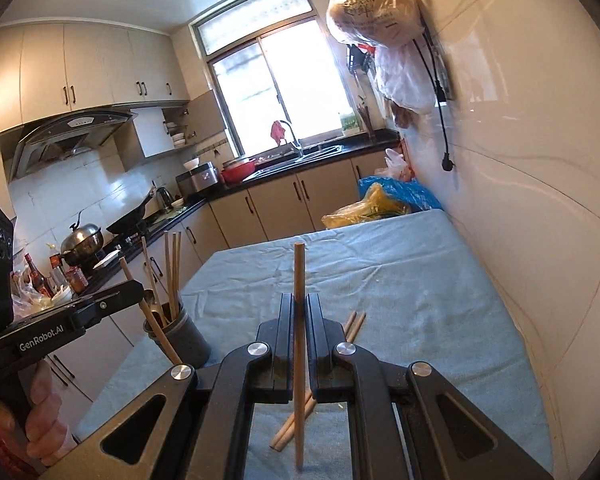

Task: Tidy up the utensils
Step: 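Lift both chopsticks upright off the towel with both tools, then carry the chopsticks with both tools over the holder cup and lower them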

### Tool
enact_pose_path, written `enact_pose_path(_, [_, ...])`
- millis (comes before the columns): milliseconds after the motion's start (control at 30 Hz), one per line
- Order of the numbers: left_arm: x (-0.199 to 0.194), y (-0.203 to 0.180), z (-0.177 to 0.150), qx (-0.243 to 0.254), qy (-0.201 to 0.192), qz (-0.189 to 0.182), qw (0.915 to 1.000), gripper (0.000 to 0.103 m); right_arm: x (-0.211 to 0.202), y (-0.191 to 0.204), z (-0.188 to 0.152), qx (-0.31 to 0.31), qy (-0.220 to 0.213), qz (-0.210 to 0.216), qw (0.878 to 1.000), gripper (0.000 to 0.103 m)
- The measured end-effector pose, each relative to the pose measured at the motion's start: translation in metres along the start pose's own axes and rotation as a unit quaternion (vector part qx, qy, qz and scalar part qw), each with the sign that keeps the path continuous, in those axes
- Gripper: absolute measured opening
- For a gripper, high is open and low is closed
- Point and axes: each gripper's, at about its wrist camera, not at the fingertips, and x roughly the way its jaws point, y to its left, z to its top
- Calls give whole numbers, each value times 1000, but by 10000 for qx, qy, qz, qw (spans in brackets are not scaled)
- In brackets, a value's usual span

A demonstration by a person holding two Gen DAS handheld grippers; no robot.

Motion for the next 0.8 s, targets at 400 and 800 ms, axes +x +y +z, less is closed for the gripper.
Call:
enact_pose_path(400, [-13,12,1,-59,-87,36,9999,5,5,13,8,-170,-46,103,9998,5])
enact_pose_path(800, [-49,41,13,-164,-325,180,9992,5,8,51,21,-413,-64,488,9979,5])
